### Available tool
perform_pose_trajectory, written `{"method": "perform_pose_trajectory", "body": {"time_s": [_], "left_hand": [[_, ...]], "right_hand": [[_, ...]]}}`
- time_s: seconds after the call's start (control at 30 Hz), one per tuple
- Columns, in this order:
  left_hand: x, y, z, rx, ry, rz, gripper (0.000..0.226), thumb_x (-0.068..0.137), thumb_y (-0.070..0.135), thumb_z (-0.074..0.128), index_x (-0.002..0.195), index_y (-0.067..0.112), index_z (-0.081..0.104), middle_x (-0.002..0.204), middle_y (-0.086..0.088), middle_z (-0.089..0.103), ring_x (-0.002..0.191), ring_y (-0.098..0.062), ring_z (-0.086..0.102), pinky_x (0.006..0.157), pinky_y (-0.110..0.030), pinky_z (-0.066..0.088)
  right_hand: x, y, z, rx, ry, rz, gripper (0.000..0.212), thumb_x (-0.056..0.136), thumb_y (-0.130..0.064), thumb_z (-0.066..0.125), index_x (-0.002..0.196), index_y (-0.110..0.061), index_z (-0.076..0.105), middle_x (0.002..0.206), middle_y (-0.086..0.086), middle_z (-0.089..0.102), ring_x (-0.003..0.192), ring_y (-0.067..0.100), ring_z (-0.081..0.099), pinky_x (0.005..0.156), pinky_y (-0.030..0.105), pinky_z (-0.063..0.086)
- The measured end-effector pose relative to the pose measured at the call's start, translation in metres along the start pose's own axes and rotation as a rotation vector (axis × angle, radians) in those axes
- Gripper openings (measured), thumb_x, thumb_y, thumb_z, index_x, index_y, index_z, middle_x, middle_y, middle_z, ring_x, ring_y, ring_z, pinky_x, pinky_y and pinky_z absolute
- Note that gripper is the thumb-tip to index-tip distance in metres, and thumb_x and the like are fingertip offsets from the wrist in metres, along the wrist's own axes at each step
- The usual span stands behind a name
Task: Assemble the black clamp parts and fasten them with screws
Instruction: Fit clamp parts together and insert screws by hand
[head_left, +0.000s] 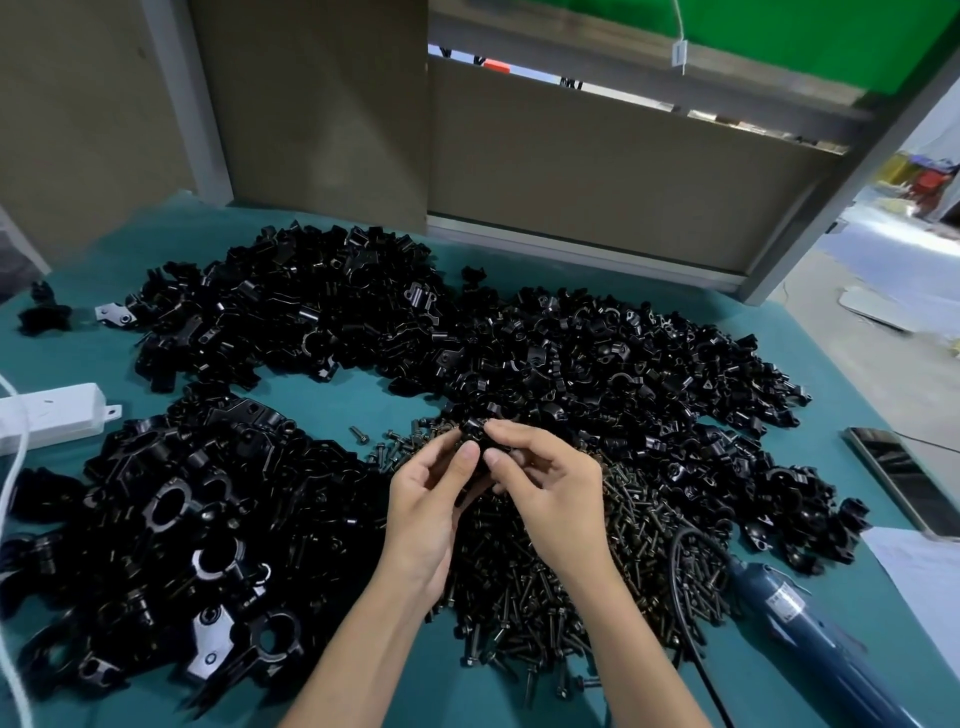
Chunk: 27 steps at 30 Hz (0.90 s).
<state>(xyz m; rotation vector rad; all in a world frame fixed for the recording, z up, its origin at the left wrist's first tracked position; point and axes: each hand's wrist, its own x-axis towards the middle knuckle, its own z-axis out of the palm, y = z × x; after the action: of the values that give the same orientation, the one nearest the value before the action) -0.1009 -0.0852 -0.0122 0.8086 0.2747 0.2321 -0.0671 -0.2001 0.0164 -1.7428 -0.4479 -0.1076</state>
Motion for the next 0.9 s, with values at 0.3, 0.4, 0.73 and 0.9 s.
{"method": "perform_pose_trajectory", "body": {"time_s": [0.3,0.4,0.73,0.9], "left_hand": [[0.007,0.006,-0.006,-0.308,0.066,-0.021,0.030,0.081,0.013,0.067,0.107,-0.003,0.064,0.108,-0.017,0.073,0.103,-0.027,0.072,0.081,-0.031,0.060],[0.008,0.008,-0.007,-0.317,0.063,-0.007,0.029,0.083,0.014,0.066,0.107,-0.002,0.064,0.110,-0.016,0.072,0.105,-0.026,0.071,0.083,-0.033,0.060],[0.008,0.006,-0.007,-0.310,0.054,-0.035,0.042,0.086,0.016,0.065,0.123,-0.004,0.057,0.117,-0.016,0.069,0.111,-0.027,0.069,0.091,-0.037,0.059],[0.008,0.006,-0.006,-0.310,0.035,-0.032,0.041,0.086,0.016,0.066,0.120,-0.004,0.058,0.114,-0.014,0.072,0.110,-0.027,0.070,0.087,-0.034,0.059]], "right_hand": [[0.046,0.012,-0.046,-0.044,0.249,0.215,0.018,0.099,-0.018,0.059,0.097,-0.027,0.074,0.092,-0.004,0.075,0.070,0.011,0.063,0.067,0.029,0.054],[0.059,0.023,-0.062,-0.321,0.143,0.256,0.019,0.095,-0.013,0.063,0.089,-0.027,0.073,0.076,-0.004,0.070,0.063,0.012,0.054,0.057,0.019,0.045],[0.064,0.031,-0.047,-0.767,-0.191,0.184,0.012,0.085,-0.023,0.078,0.097,-0.021,0.078,0.086,-0.011,0.063,0.095,0.012,0.057,0.083,0.029,0.051],[0.062,0.034,-0.044,-0.718,-0.138,0.143,0.009,0.086,-0.015,0.075,0.081,-0.023,0.073,0.081,-0.009,0.067,0.083,0.013,0.060,0.074,0.025,0.050]]}}
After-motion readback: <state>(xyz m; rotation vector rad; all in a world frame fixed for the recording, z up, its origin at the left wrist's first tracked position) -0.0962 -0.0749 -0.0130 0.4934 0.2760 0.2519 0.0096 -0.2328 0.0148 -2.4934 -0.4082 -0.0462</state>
